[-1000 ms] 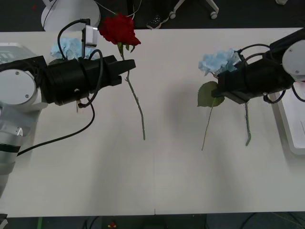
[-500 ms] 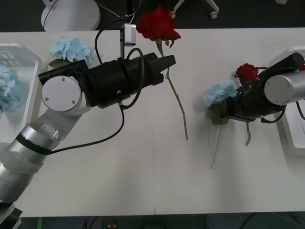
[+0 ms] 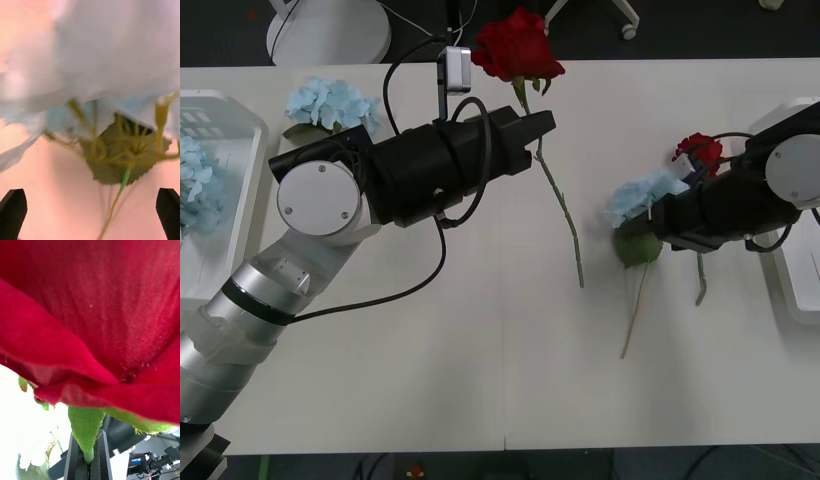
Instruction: Put the red flowers into the right box and the blue flowers into the left box
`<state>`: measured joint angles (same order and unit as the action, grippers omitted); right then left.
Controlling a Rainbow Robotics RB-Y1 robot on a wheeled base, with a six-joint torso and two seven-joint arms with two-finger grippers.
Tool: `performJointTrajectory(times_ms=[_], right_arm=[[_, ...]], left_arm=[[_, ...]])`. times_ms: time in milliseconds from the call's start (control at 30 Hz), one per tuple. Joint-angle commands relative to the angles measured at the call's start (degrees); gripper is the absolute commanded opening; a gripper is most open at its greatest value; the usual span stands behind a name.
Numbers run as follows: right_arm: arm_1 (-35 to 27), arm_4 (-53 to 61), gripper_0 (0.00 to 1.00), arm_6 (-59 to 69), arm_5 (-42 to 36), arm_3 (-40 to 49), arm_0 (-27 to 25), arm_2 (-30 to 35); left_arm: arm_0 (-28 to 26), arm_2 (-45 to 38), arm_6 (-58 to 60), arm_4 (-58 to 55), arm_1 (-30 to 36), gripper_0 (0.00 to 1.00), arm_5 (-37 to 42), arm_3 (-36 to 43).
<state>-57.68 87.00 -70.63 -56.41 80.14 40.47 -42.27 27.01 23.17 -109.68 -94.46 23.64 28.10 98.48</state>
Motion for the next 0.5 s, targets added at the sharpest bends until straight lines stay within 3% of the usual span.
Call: performJointTrajectory(times_ms=[33, 267, 500], right_arm=[[-8.41, 7.49, 1.0, -7.77, -1.86, 5.47, 2.33, 1.4], [-10.08, 21.02, 1.0, -27.72, -14.07, 1.52, 2.33, 9.05], [-9.47, 33.68, 1.0, -40.02, -17.5, 1.6, 1.19, 10.1]], left_arm=[[2.43, 0.29, 2.72, -0.2, -0.7, 0.0, -1.03, 2.16], [2.43, 0.29, 2.72, -1.08, -0.79, 0.0, -1.65, 2.16], [2.43, 0.38, 2.72, -1.25, -0.79, 0.0, -2.09, 2.16]])
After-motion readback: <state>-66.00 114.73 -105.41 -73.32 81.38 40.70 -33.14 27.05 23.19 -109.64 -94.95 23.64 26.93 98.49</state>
